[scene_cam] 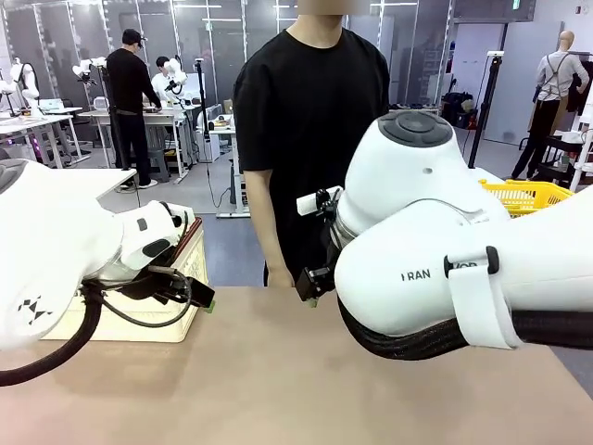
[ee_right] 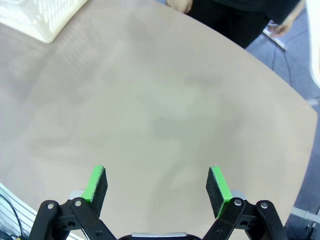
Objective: Place the drinks into the Shopping basket.
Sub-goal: Pick up one drink and place it into the Shopping basket.
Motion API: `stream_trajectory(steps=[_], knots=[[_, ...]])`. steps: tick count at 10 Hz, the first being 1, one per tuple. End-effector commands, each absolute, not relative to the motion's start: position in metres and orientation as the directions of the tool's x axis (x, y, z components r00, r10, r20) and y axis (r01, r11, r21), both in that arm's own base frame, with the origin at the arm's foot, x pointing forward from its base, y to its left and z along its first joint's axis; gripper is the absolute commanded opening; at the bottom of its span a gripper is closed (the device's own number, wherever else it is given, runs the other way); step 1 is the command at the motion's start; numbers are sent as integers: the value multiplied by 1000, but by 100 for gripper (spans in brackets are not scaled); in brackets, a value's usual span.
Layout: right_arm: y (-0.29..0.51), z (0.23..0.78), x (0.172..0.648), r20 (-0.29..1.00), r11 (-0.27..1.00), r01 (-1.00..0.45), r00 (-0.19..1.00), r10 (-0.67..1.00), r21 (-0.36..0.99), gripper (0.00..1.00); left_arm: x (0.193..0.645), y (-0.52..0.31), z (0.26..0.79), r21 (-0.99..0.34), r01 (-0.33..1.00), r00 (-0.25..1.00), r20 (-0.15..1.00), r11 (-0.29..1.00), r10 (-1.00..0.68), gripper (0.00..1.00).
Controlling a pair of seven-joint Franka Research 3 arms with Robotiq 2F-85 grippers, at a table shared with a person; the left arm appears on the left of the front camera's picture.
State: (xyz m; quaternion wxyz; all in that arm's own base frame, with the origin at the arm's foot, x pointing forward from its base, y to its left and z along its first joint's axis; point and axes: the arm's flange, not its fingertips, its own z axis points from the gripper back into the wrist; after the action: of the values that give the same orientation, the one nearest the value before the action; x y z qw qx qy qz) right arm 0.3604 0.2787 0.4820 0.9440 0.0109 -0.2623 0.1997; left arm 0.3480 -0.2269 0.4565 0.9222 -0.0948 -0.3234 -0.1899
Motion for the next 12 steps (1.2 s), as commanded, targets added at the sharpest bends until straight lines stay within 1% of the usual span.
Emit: stream_trajectory(steps=[1,3,5,6,9,10,12], knots=[[287,480,357,499,935,-322,793,351,-146,100,342,-235,459,-27,398,720,628,917,-294,100],[287,479,353,501,927,-334,781,373,-168,100,338,-236,458,6,440,705,617,898,-349,100],[258,468,351,466,894,-419,766,442,-159,100,337,-216,451,60,433,685,626,899,-372,100],[239,456,354,451,878,-455,759,470,-149,100,343,-196,439,72,419,700,609,905,-373,100],[188,422,366,387,904,-408,818,425,-130,100,360,-136,388,42,376,769,543,926,-337,100],[175,413,370,386,921,-385,841,379,-64,100,365,-124,372,36,346,793,524,938,-312,100],[153,395,376,360,956,-294,893,268,17,100,375,-111,350,5,342,805,515,940,-296,100]])
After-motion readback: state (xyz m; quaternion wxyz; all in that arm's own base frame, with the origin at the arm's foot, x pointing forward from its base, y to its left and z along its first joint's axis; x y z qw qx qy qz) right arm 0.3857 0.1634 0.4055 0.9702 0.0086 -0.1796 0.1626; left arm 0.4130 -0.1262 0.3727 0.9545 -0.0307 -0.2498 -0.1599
